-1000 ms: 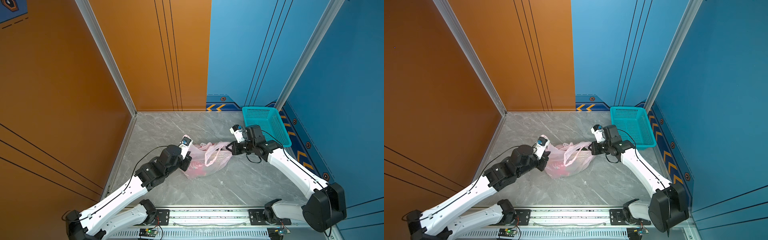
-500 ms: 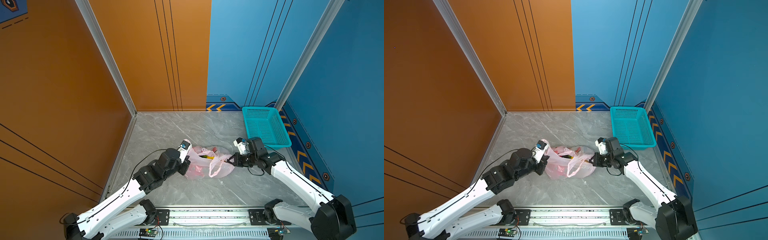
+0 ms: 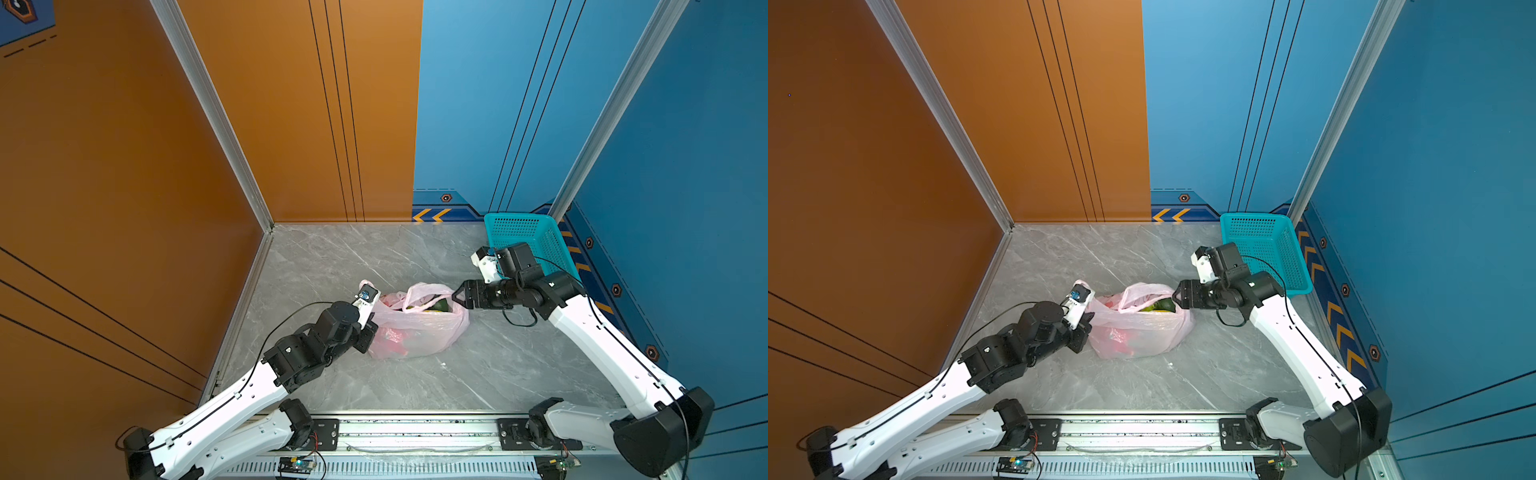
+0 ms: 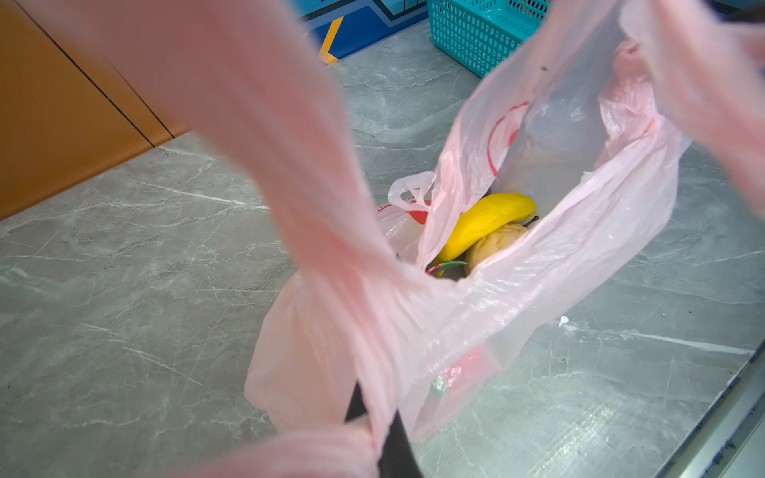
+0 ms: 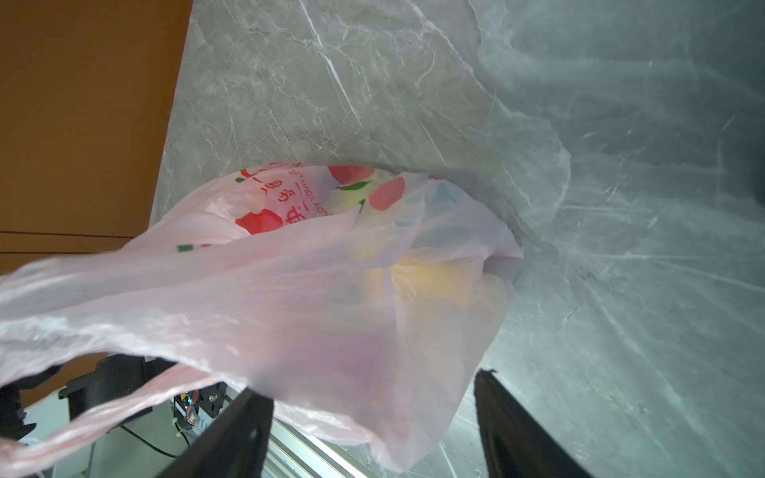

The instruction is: Untie the knot of the plastic bag and take out the fruit

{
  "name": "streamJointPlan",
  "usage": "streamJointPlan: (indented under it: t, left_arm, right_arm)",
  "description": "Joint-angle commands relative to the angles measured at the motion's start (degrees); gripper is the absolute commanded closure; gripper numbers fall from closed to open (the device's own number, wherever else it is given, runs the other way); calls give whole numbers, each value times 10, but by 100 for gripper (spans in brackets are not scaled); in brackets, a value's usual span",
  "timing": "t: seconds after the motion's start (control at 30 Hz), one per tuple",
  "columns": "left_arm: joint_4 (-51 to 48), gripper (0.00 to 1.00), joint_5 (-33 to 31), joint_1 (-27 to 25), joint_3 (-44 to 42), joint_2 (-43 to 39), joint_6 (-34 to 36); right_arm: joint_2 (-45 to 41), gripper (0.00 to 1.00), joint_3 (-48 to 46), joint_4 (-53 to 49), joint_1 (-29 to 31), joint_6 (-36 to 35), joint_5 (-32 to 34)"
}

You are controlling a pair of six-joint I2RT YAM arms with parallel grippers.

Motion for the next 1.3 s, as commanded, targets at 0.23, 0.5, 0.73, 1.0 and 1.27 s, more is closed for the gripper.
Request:
streamJointPlan:
  t: [0.23, 0.5, 0.73, 1.0, 1.27]
  left_arm:
    - [12, 100, -42, -33, -15, -8, -9]
    - [17, 100, -65, -40, -18, -16, -5]
    - [29, 100, -61, -40, -20, -6, -23]
    - [10, 6, -52, -48, -1, -10, -150]
    - [36, 2, -138, -123, 49, 42, -240]
  right_arm:
    - [166, 0, 195, -77, 100, -172, 124]
    - [237, 18, 225, -120, 118, -248, 88]
    - [219, 100, 183, -52, 85, -171, 21]
    - [178, 100, 152, -36, 71, -108, -36]
    - [107, 100, 55, 22, 80, -19, -63]
